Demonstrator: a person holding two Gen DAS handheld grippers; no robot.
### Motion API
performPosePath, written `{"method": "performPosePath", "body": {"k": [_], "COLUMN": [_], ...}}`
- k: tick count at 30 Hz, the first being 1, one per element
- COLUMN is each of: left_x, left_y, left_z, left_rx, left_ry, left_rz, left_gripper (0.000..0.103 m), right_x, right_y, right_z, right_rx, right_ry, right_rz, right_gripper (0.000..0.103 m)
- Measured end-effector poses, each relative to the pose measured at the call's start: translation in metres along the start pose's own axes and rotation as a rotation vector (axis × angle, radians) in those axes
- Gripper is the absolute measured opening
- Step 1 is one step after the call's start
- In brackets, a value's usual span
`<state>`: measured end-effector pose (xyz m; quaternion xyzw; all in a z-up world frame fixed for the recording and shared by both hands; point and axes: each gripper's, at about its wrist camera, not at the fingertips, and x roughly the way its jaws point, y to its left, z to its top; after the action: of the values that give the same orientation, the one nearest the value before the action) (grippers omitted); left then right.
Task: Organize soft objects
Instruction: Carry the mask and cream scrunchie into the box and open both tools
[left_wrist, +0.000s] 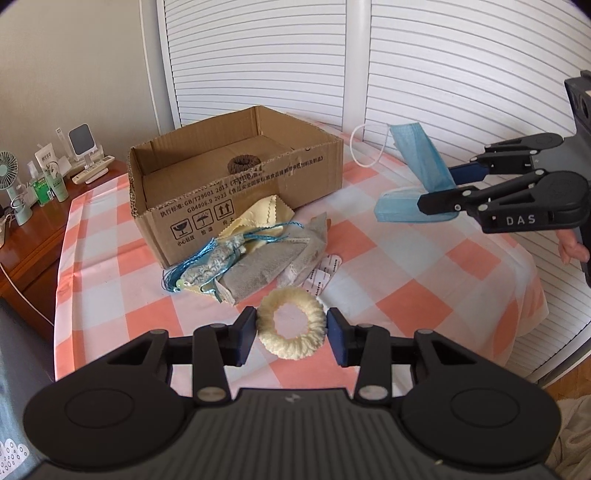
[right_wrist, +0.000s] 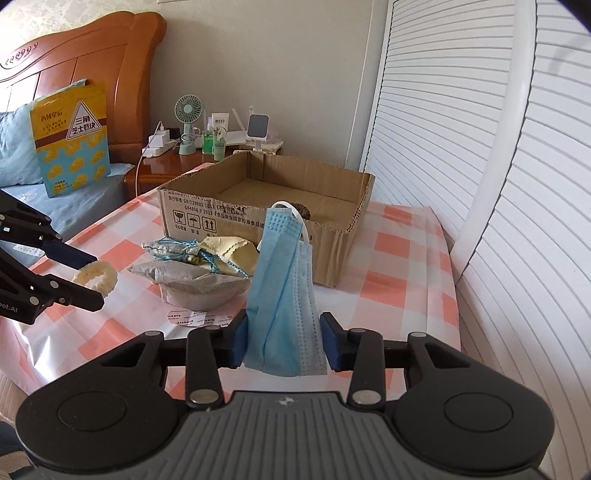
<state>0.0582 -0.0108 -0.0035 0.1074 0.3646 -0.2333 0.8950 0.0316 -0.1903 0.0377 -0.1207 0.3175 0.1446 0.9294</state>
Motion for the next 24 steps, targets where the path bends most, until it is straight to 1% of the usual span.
{"method": "performPosePath", "body": {"k": [6, 9, 15, 19, 23, 24], "left_x": [-0.005, -0.006, -0.006, -0.004, -0.002, -0.002], "left_y": [0.007, 0.012, 0.026, 0.037, 0.048, 0.05], "left_z": [0.002, 0.001, -0.001, -0.001, 0.005, 0.008], "left_rx": [-0.012, -0.018, -0.04, -0.06, -0.065, -0.062], "left_ry": [-0.008, -0.01, -0.008, -0.001, -0.002, -0.006], "left_rz": [-0.004, 0.004, 0.015, 0.025, 0.033, 0.037], "left_gripper": [0.04, 0.04, 0.04, 0.04, 0.04, 0.04], "right_x": [-0.003, -0.002, 0.012, 0.038, 0.077, 0.087], "right_y": [-0.005, -0.007, -0.014, -0.017, -0.022, -0.023], "right_z": [0.021, 0.039, 0.09, 0.124, 0.147, 0.149], "right_rx": [-0.006, -0.02, -0.043, -0.059, -0.053, -0.052], "right_ry": [-0.026, -0.052, -0.116, -0.134, -0.11, -0.098], "right_rz": [0.016, 0.013, 0.01, 0.003, -0.008, -0.012], "right_gripper": [0.045, 0.045, 0.045, 0.045, 0.045, 0.049]}}
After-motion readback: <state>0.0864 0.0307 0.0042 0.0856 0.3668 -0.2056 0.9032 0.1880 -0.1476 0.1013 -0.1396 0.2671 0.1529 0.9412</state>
